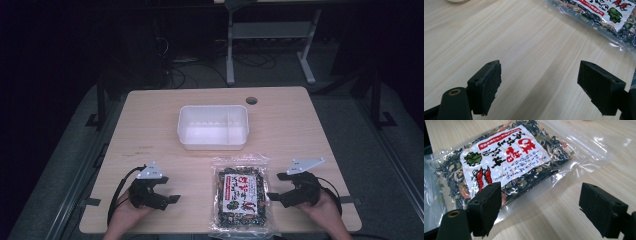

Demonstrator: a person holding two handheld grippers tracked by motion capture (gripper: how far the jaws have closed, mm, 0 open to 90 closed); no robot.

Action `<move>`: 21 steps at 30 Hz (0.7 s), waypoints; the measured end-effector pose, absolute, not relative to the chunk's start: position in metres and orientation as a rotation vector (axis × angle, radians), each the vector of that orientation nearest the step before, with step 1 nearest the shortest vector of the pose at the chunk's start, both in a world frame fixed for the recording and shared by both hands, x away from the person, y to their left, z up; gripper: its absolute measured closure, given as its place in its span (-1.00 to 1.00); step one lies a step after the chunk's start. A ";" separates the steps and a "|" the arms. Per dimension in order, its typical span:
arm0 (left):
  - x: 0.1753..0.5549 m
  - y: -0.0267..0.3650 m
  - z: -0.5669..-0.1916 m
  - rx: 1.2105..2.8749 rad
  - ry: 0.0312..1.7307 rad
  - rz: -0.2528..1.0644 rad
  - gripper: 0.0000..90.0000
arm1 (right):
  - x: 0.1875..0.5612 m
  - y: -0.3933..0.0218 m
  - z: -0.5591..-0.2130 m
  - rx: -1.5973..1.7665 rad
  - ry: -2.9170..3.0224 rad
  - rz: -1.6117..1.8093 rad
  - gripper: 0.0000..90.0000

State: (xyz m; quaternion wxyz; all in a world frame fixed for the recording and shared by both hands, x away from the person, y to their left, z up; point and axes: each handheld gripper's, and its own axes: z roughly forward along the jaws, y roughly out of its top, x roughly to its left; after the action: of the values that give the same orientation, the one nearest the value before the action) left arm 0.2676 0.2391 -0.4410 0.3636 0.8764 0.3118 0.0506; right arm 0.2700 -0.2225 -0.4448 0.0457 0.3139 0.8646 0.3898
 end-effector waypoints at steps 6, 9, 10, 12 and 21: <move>0.267 0.234 -0.440 2.270 0.776 0.145 -0.56 | 0.270 -0.225 -0.445 0.970 2.635 1.181 -0.61; 0.266 0.232 -0.440 2.279 0.769 0.143 -0.53 | 0.270 -0.226 -0.445 0.973 2.631 1.182 -0.61; 0.266 0.231 -0.440 2.280 0.766 0.145 -0.52 | 0.270 -0.226 -0.445 0.973 2.630 1.185 -0.61; 0.265 0.229 -0.440 2.280 0.761 0.144 -0.50 | 0.270 -0.226 -0.445 0.977 2.629 1.186 -0.61; 0.267 0.214 -0.438 2.283 0.710 0.092 -0.28 | 0.273 -0.226 -0.445 0.997 2.626 1.177 -0.63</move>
State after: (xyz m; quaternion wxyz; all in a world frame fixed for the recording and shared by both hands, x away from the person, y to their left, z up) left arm 0.2665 0.2135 -0.4380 0.3658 0.8880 0.2762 0.0359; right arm 0.2733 -0.2262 -0.4451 0.0480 0.3271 0.8612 0.3860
